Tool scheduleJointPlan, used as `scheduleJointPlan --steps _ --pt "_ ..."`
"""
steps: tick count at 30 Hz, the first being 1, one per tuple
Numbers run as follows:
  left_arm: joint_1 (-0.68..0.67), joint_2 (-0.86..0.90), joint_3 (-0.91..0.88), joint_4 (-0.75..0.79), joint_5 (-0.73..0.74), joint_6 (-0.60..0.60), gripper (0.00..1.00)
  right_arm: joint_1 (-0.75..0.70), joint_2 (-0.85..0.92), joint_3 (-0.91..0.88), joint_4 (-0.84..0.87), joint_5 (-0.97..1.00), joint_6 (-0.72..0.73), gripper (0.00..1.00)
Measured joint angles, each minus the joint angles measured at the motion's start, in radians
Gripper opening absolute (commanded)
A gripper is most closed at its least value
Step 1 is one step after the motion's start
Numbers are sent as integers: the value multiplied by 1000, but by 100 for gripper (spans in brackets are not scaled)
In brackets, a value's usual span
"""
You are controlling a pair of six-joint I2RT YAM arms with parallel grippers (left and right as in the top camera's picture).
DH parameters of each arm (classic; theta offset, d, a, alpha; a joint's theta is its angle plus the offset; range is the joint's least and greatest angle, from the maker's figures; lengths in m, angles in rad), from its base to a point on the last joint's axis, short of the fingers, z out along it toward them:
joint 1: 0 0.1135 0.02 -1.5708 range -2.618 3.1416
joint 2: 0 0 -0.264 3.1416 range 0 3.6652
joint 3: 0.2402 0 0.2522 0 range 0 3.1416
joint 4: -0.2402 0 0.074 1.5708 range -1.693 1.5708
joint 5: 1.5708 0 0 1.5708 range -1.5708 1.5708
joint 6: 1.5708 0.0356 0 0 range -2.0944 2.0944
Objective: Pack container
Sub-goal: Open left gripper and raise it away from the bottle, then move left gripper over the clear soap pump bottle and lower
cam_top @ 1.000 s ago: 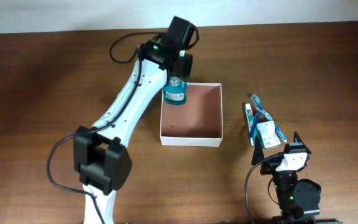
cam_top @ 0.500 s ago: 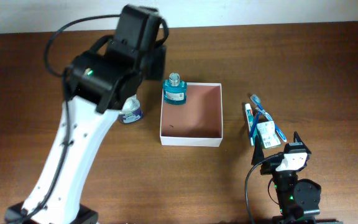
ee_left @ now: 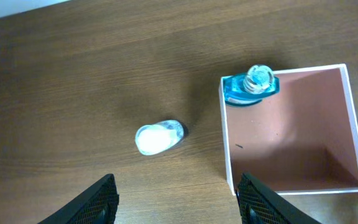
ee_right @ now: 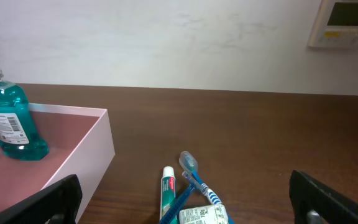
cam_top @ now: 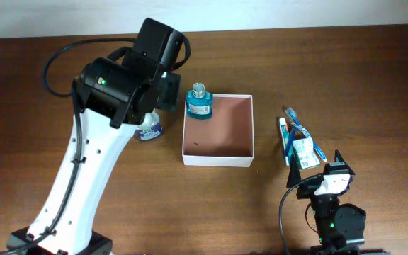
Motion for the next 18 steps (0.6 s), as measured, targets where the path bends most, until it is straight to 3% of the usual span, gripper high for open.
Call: scheduleJointPlan --steps 9,18 --pt "133 1 -39 10 40 -40 62 0 0 0 0 0 0 98" --pt "216 5 -267 141 179 -26 62 0 0 0 0 0 -1 98"
